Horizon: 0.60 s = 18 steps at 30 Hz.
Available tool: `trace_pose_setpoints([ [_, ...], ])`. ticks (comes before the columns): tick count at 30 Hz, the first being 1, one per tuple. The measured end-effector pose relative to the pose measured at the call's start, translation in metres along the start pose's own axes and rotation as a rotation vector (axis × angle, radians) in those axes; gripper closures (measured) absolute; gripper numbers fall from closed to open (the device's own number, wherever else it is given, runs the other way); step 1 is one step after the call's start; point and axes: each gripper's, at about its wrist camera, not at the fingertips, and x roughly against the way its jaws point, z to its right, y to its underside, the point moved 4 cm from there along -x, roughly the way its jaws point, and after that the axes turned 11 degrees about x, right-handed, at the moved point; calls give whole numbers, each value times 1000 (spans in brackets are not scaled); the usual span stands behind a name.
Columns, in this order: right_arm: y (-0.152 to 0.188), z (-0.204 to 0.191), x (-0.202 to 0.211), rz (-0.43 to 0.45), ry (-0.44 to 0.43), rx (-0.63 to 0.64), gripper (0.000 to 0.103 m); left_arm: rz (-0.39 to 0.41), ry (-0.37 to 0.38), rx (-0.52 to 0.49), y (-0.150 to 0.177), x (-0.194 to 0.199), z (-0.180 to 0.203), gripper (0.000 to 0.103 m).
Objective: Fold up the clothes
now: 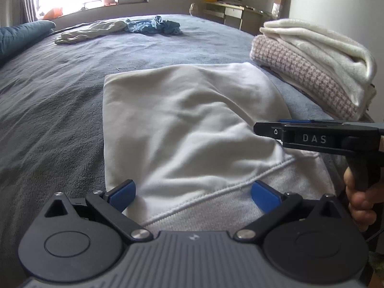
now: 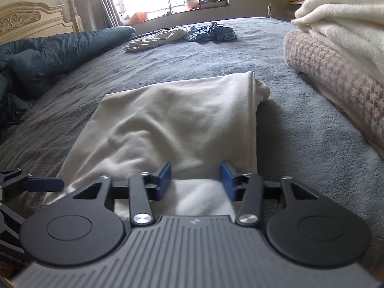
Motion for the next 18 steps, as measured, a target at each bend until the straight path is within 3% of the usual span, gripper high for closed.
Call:
trace_pose_setpoints([
  [6, -12, 2, 27, 102, 45, 30, 56, 116, 3, 36, -14, 23, -11, 0],
  [10, -32, 14, 30, 162, 30, 31, 56, 192, 59, 17, -37, 26, -7, 0],
  [12, -39, 18, 14, 157, 21, 24, 63, 204, 80, 6, -47, 18, -4, 0],
  [18, -31, 27, -34, 104, 34, 53, 90, 130, 23, -12, -38, -31, -13, 3],
])
